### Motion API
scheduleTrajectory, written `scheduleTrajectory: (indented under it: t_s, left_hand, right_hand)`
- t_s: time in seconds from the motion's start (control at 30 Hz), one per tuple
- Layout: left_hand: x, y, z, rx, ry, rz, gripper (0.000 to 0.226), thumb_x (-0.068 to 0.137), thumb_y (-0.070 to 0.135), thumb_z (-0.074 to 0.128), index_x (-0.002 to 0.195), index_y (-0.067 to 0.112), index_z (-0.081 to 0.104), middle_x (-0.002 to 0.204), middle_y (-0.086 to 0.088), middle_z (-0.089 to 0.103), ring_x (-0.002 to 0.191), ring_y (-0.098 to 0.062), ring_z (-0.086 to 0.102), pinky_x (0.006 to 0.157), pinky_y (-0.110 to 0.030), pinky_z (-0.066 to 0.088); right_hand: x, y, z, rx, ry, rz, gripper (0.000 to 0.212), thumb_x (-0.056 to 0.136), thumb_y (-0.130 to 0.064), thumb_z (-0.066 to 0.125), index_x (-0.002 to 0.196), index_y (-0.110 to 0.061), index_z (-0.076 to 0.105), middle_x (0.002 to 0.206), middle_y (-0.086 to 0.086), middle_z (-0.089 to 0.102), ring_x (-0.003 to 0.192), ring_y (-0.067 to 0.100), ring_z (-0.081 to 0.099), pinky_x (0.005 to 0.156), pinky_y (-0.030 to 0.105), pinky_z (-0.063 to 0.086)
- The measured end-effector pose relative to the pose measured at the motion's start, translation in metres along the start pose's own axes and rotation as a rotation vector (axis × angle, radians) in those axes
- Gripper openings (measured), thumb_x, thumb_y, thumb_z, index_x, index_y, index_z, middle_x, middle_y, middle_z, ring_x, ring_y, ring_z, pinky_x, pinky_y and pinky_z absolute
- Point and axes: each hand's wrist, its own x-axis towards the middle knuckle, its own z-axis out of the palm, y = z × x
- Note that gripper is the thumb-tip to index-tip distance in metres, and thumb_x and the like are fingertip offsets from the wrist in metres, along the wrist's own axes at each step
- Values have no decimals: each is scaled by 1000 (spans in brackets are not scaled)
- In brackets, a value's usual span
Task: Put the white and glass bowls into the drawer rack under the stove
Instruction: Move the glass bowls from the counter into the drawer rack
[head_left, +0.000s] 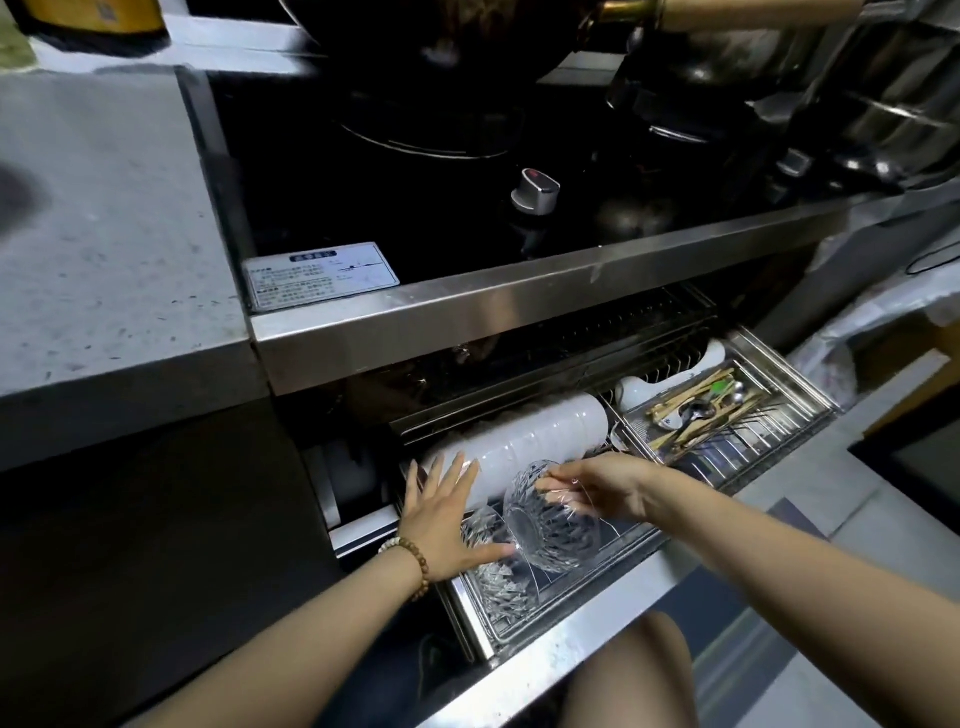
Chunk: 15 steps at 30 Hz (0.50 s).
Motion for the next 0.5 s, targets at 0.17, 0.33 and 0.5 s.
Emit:
scheduleTrajectory:
  t_s: [0.17, 0.33, 0.5]
  left_hand:
    - [3, -1, 10, 40, 68, -3, 129, 47, 97, 28, 148, 25, -8, 156, 5, -17, 142, -15, -22, 104, -40, -32]
    - [4, -3, 16, 65, 84, -10, 133, 45, 99, 24, 148, 22, -11, 156, 5, -17, 141, -13, -22, 106, -41, -31]
    - [4, -4, 16, 78, 89, -10, 132, 48, 98, 27, 148, 21, -10, 156, 6, -17, 143, -15, -20, 107, -42, -29]
  right_hand:
    - [18, 2, 6, -61, -58, 68, 17, 96, -13, 48, 89, -6, 62, 66, -3, 71, 46, 4, 63, 39, 18, 50]
    - [32, 11, 16, -109, -96, 115, 20, 99, -16, 41, 94, -7, 59, 51, -7, 68, 39, 0, 60, 39, 15, 50]
    - [44, 18, 19, -192, -98, 133, 23, 98, -17, 43, 87, -10, 62, 63, -5, 71, 54, 2, 65, 50, 15, 52]
